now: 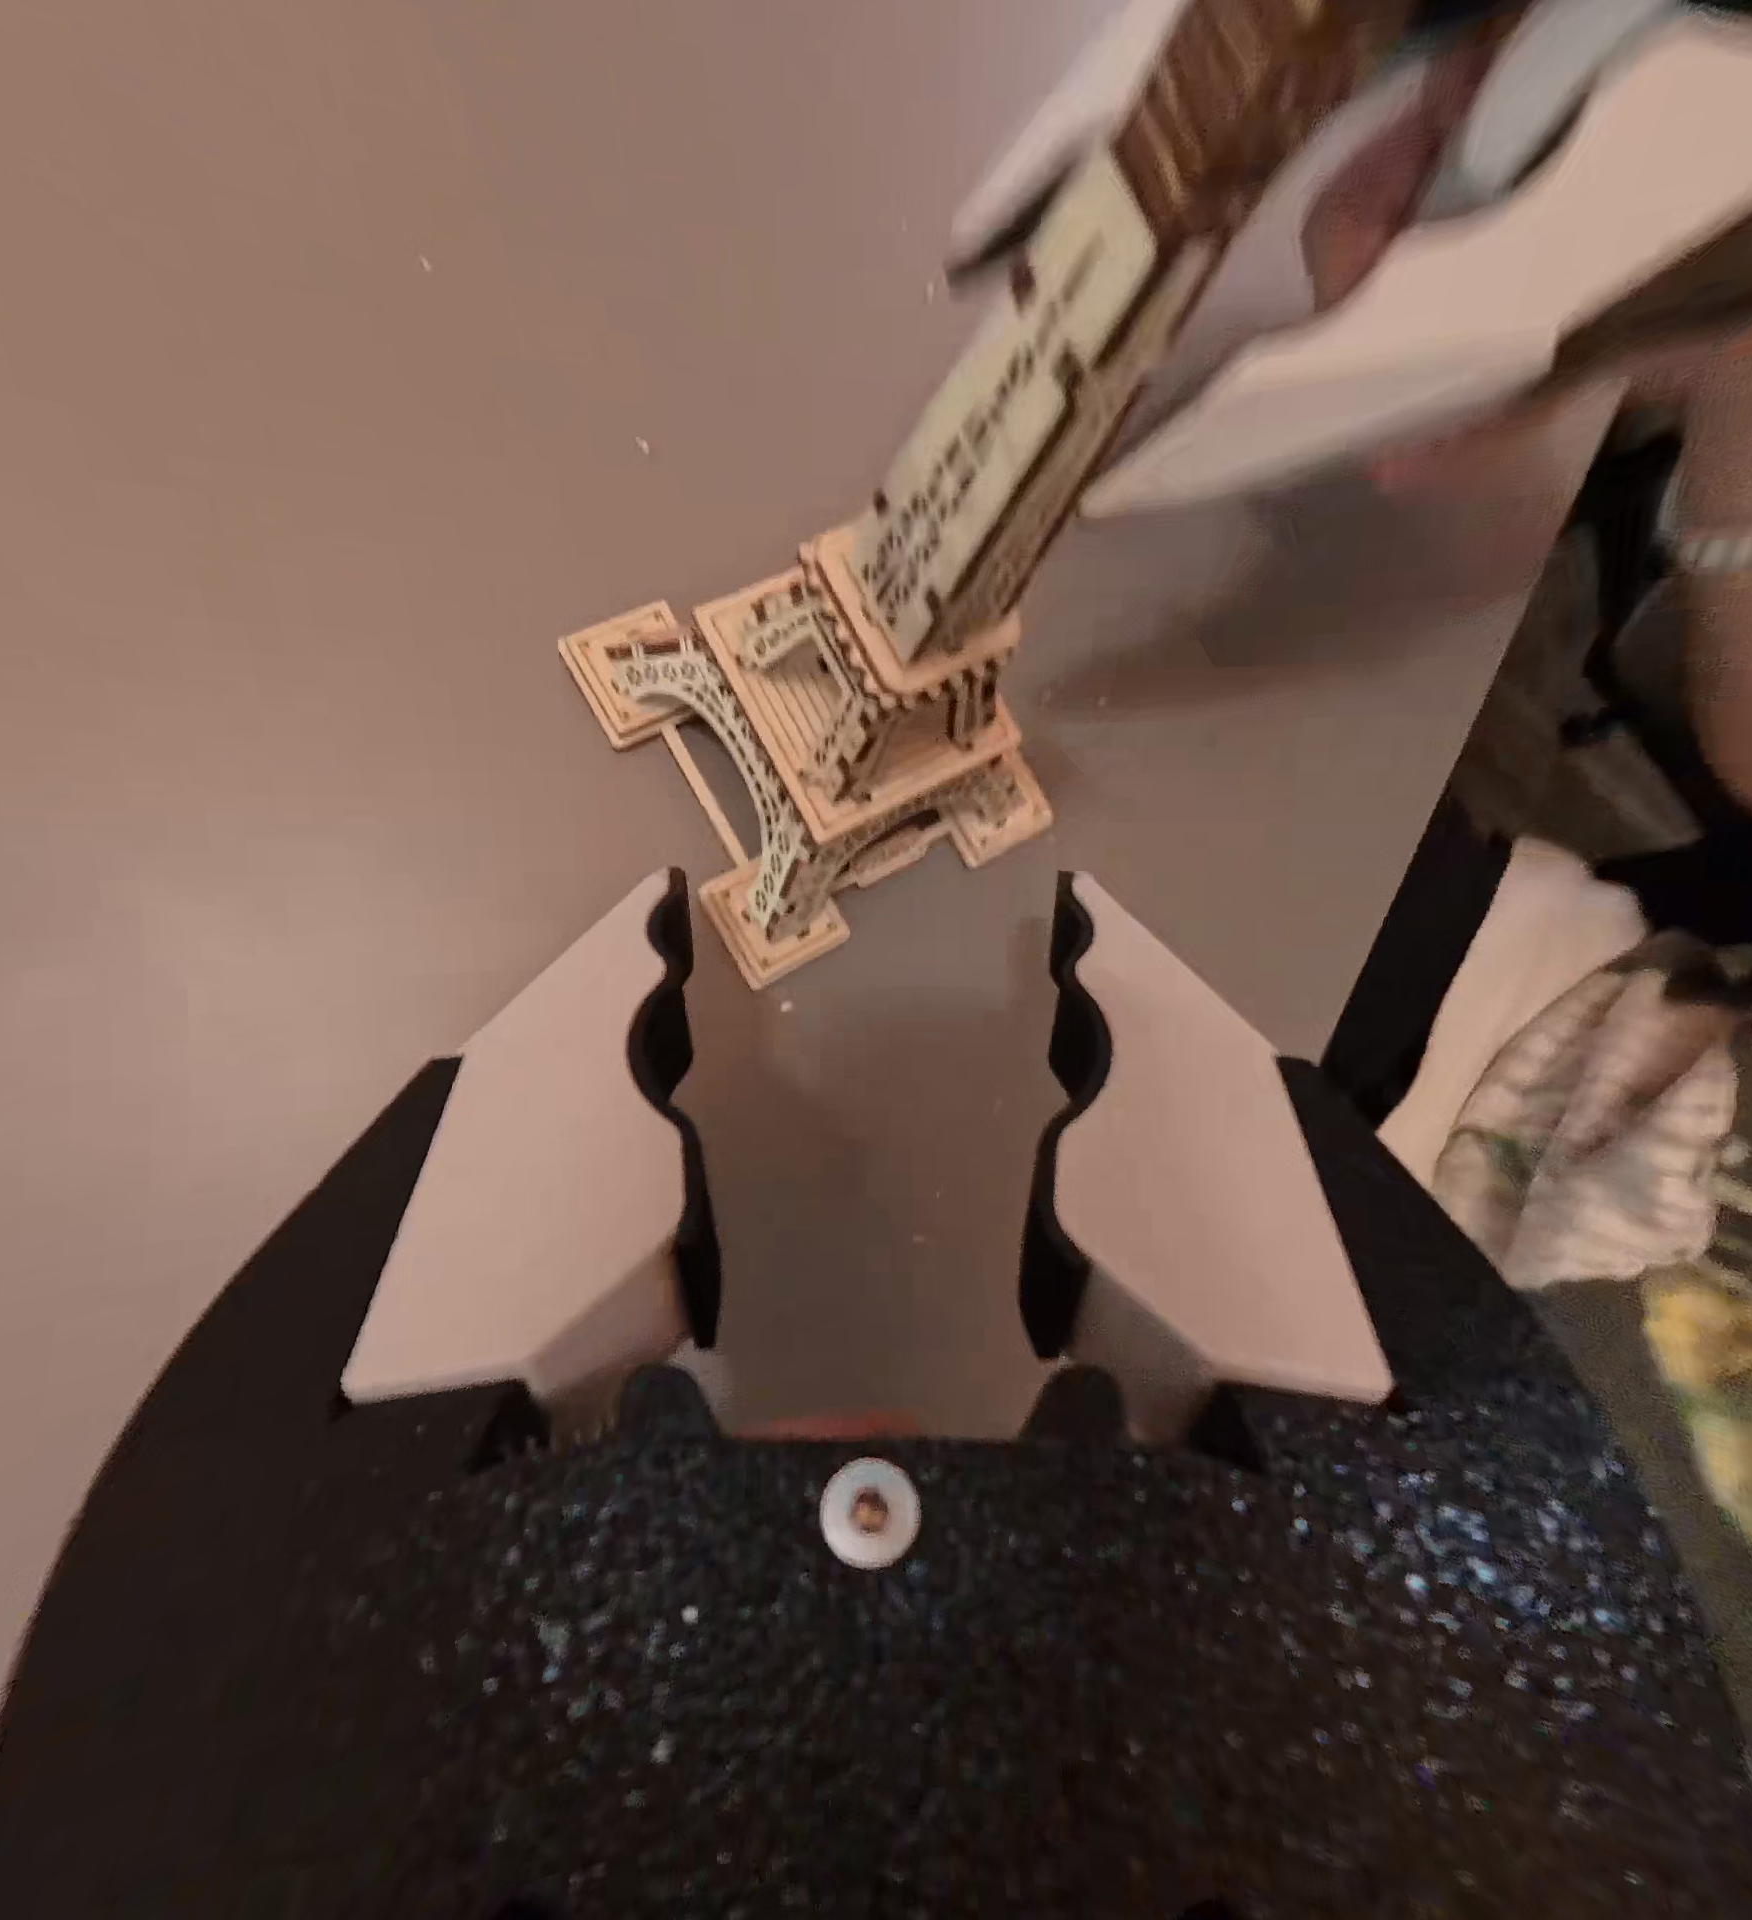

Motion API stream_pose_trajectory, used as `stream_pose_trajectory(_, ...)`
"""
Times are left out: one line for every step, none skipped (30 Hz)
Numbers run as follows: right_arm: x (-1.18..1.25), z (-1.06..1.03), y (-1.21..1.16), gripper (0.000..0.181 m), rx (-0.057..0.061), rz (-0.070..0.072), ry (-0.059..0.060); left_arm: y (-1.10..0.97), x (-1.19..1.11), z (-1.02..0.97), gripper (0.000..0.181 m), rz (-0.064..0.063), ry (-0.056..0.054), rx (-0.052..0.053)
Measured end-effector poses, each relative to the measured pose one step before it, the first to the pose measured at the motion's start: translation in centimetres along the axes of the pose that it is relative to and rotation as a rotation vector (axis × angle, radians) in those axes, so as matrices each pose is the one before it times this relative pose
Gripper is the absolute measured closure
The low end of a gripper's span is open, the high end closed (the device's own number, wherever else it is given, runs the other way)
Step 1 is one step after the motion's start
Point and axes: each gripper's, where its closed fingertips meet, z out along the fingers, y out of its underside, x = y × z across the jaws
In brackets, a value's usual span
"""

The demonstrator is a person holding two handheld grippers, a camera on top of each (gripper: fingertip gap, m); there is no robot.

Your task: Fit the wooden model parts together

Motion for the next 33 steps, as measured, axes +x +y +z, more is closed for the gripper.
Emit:
stream_pose_trajectory(1.065,-0.161,-0.285,0.145,0.0131,-0.0449,0.0239,0.639,-0.249,0.118,0.116,0.0387,-0.0232,-0.0391)
stream_pose_trajectory(0.540,0.193,0.102,0.140,-0.0054,-0.0486,-0.0072,0.465,-0.371,0.121,0.119,0.0439,-0.0289,-0.0360)
stream_pose_trajectory(0.082,0.479,0.607,0.136,-0.0286,-0.0260,-0.0353,0.294,-0.483,0.128,0.121,0.0436,-0.0295,-0.0295)
stream_pose_trajectory(-0.210,0.638,0.722,0.134,-0.0413,-0.0082,-0.0542,0.188,-0.489,0.132,0.122,0.0359,-0.0230,-0.0259)
stream_pose_trajectory(0.008,0.627,0.307,0.131,-0.0202,-0.0031,-0.0322,0.069,-0.566,0.129,0.124,0.0180,-0.0187,-0.0180)
stream_pose_trajectory(0.129,0.490,-0.003,0.130,-0.0004,-0.0026,-0.0108,-0.213,-0.676,0.077,0.126,-0.0002,-0.0177,0.0006)
stream_pose_trajectory(-0.127,0.379,0.092,0.132,-0.0105,-0.0034,-0.0187,-0.470,-0.660,0.068,0.126,-0.0136,-0.0106,0.0193)
stream_pose_trajectory(-0.328,0.302,0.203,0.136,-0.0217,0.0046,-0.0257,-0.604,-0.494,0.043,0.127,-0.0217,0.0027,0.0299)
stream_pose_trajectory(-0.130,0.177,-0.165,0.139,-0.0005,0.0187,-0.0090,-0.555,-0.519,0.036,0.128,-0.0245,0.0013,0.0295)
stream_pose_trajectory(0.092,0.155,0.017,0.140,-0.0088,0.0135,0.0110,-0.592,-1.111,0.022,0.129,-0.0276,-0.0398,0.0359)
stream_pose_trajectory(0.062,0.114,-0.117,0.146,0.0067,0.0129,0.0152,-0.707,-1.446,0.000,0.133,-0.0272,-0.0663,0.0479)
stream_pose_trajectory(0.031,0.134,-0.106,0.152,0.0105,0.0205,0.0180,-0.586,-1.094,0.074,0.136,-0.0160,-0.0506,0.0428)
stream_pose_trajectory(0.119,0.167,-0.111,0.147,0.0134,0.0286,0.0245,-0.486,-0.416,0.109,0.140,-0.0020,-0.0136,0.0382)
stream_pose_trajectory(-0.365,0.210,0.041,0.144,0.0047,0.0236,-0.0053,-0.297,-0.158,0.082,0.144,-0.0072,-0.0007,0.0278)
stream_pose_trajectory(-0.454,0.232,0.170,0.140,-0.0038,0.0250,-0.0125,-0.027,-0.114,0.019,0.140,-0.0149,0.0023,0.0099)
stream_pose_trajectory(-0.147,0.208,0.320,0.135,-0.0170,0.0226,0.0024,0.252,-0.113,-0.104,0.138,-0.0202,0.0030,-0.0057)
stream_pose_trajectory(0.165,0.009,0.493,0.131,-0.0299,0.0143,0.0188,0.420,-0.136,-0.313,0.135,-0.0253,0.0027,-0.0118)
stream_pose_trajectory(0.260,-0.279,0.533,0.128,-0.0304,0.0055,0.0229,0.387,-0.122,-0.511,0.132,-0.0309,0.0046,-0.0039)
stream_pose_trajectory(0.292,-0.578,0.248,0.124,-0.0080,0.0047,0.0194,0.230,0.206,-0.650,0.130,-0.0365,0.0241,0.0136)
stream_pose_trajectory(0.369,-0.750,-0.259,0.120,0.0266,0.0201,0.0145,0.133,0.847,-0.687,0.126,-0.0512,0.0630,0.0249)
stream_pose_trajectory(0.401,-0.819,-0.542,0.118,0.0418,0.0499,0.0037,0.130,1.417,-0.600,0.123,-0.0711,0.0954,0.0240)
stream_pose_trajectory(0.031,-0.748,-0.505,0.112,0.0333,0.0621,-0.0301,0.320,1.431,-0.374,0.120,-0.0907,0.0912,0.0126)
stream_pose_trajectory(-0.293,-0.552,-0.346,0.107,0.0179,0.0639,-0.0556,0.583,1.173,-0.170,0.117,-0.0946,0.0744,-0.0044)
stream_pose_trajectory(-0.197,-0.312,-0.152,0.109,0.0034,0.0643,-0.0516,0.718,1.124,-0.043,0.114,-0.0744,0.0689,-0.0143)
stream_pose_trajectory(0.114,-0.135,0.065,0.110,-0.0114,0.0558,-0.0312,0.620,1.043,0.049,0.113,-0.0547,0.0624,-0.0064)
stream_pose_trajectory(0.309,0.021,0.280,0.108,-0.0215,0.0490,-0.0160,0.482,0.702,0.151,0.113,-0.0464,0.0436,0.0016)
stream_pose_trajectory(0.271,0.134,0.482,0.106,-0.0341,0.0393,-0.0170,0.493,0.306,0.250,0.113,-0.0419,0.0251,-0.0057)
stream_pose_trajectory(0.074,0.244,0.647,0.104,-0.0470,0.0299,-0.0273,0.451,-0.017,0.290,0.113,-0.0305,0.0109,-0.0140)
stream_pose_trajectory(-0.006,0.273,0.540,0.103,-0.0432,0.0204,-0.0279,0.205,-0.383,0.281,0.111,-0.0198,-0.0060,-0.0088)
stream_pose_trajectory(0.046,0.243,0.170,0.101,-0.0217,0.0117,-0.0192,-0.198,-0.610,0.252,0.108,-0.0184,-0.0160,0.0090)
stream_pose_trajectory(0.098,0.179,-0.191,0.099,0.0000,0.0119,-0.0122,-0.525,-0.527,0.211,0.105,-0.0284,-0.0085,0.0272)
stream_pose_trajectory(0.097,0.111,-0.341,0.098,0.0090,0.0147,-0.0121,-0.677,-0.068,0.183,0.104,-0.0375,0.0205,0.0354)
stream_pose_trajectory(0.059,0.066,-0.368,0.098,0.0105,0.0159,-0.0144,-0.592,0.303,0.200,0.105,-0.0421,0.0436,0.0295)
